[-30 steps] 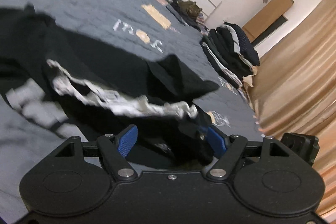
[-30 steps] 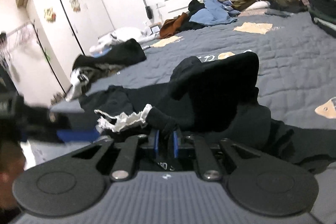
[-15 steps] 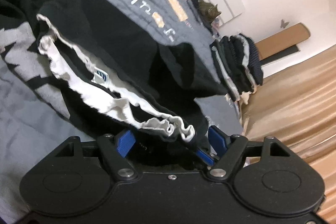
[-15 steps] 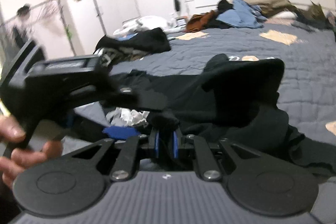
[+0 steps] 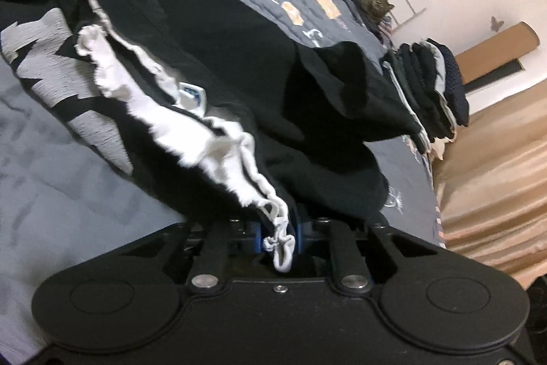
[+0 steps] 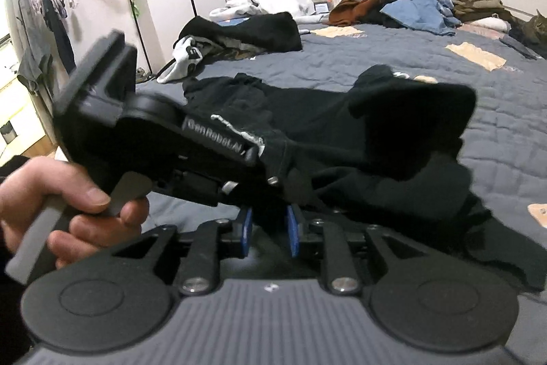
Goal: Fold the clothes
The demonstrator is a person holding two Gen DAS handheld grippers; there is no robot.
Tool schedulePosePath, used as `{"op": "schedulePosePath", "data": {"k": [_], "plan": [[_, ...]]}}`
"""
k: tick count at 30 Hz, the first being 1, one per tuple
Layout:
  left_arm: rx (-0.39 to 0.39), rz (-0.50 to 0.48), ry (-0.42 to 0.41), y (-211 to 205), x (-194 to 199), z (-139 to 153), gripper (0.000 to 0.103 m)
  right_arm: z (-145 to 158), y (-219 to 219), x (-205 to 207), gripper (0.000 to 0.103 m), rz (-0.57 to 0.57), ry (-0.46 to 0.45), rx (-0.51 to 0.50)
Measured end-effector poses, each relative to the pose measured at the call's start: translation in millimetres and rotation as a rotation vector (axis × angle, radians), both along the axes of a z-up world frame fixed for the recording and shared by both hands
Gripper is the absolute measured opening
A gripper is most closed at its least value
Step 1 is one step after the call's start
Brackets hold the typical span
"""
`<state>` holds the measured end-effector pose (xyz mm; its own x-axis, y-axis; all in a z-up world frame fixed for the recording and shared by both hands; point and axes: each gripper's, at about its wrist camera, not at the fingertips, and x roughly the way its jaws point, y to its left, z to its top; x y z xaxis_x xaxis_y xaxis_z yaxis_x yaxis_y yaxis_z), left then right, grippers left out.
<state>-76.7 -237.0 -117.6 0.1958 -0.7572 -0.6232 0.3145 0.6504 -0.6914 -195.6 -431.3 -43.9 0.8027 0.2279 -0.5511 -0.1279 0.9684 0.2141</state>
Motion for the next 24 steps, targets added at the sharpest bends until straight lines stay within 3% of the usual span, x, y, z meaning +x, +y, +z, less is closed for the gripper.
{"op": "schedulePosePath", "data": {"k": [4, 11, 18, 24], "plan": [[0.023, -0.013, -0.016, -1, -1, 2, 0.014, 6, -15, -5, 0.025, -0.041, -0.014, 0.022], [0.051, -0.068, -0.15, 8, -17, 12, 0.012, 16, -40, -13, 0.033, -0.109, -0.037, 0.06], [0.074, -0.128, -0.305, 21, -45, 31, 0.011, 20, -45, -13, 0.036, -0.112, -0.052, 0.085], [0.081, -0.192, -0.353, 47, -69, 50, 0.011, 30, -48, -14, 0.037, -0.105, -0.084, 0.104]]}}
